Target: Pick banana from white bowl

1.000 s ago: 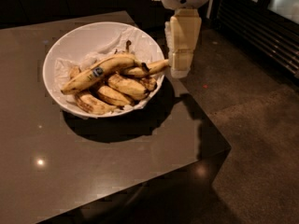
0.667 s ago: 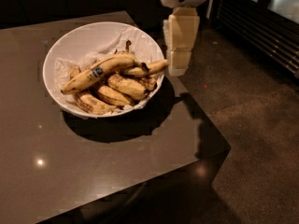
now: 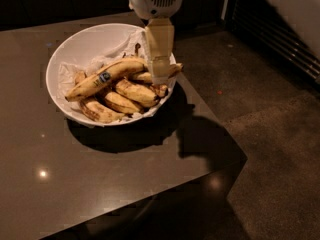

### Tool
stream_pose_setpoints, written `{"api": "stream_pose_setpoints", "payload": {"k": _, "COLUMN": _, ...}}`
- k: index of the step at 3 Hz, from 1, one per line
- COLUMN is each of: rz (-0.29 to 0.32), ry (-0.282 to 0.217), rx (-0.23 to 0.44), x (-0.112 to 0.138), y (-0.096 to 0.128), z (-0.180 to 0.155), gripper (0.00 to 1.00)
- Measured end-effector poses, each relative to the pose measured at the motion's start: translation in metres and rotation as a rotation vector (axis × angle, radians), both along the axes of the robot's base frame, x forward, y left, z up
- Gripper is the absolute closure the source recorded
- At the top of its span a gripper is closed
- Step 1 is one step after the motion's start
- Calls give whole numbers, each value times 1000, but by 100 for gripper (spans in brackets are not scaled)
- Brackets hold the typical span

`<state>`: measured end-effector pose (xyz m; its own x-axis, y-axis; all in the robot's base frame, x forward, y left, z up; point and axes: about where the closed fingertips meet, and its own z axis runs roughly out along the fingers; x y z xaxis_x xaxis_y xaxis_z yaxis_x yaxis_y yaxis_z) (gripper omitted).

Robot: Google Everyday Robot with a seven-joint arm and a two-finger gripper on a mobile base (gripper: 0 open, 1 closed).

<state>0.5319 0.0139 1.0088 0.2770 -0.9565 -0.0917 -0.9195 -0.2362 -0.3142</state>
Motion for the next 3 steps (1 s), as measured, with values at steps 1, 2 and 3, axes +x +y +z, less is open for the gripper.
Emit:
{"api": "stream_pose_setpoints", "payload": {"k": 1, "rz": 34, "ry": 21, "rx": -46, "x": 11, "y": 23, "z": -15, "gripper": 0}}
{"api": "stream_pose_setpoints", "payload": {"k": 2, "rz": 67, "ry": 28, "rx": -81, "x": 20, "y": 42, "z": -24, "gripper": 7}}
{"api": "stream_pose_setpoints", "payload": {"k": 3, "rz": 92, "ry": 31, "rx": -96, "x": 29, "y": 57, "z": -30, "gripper": 12}}
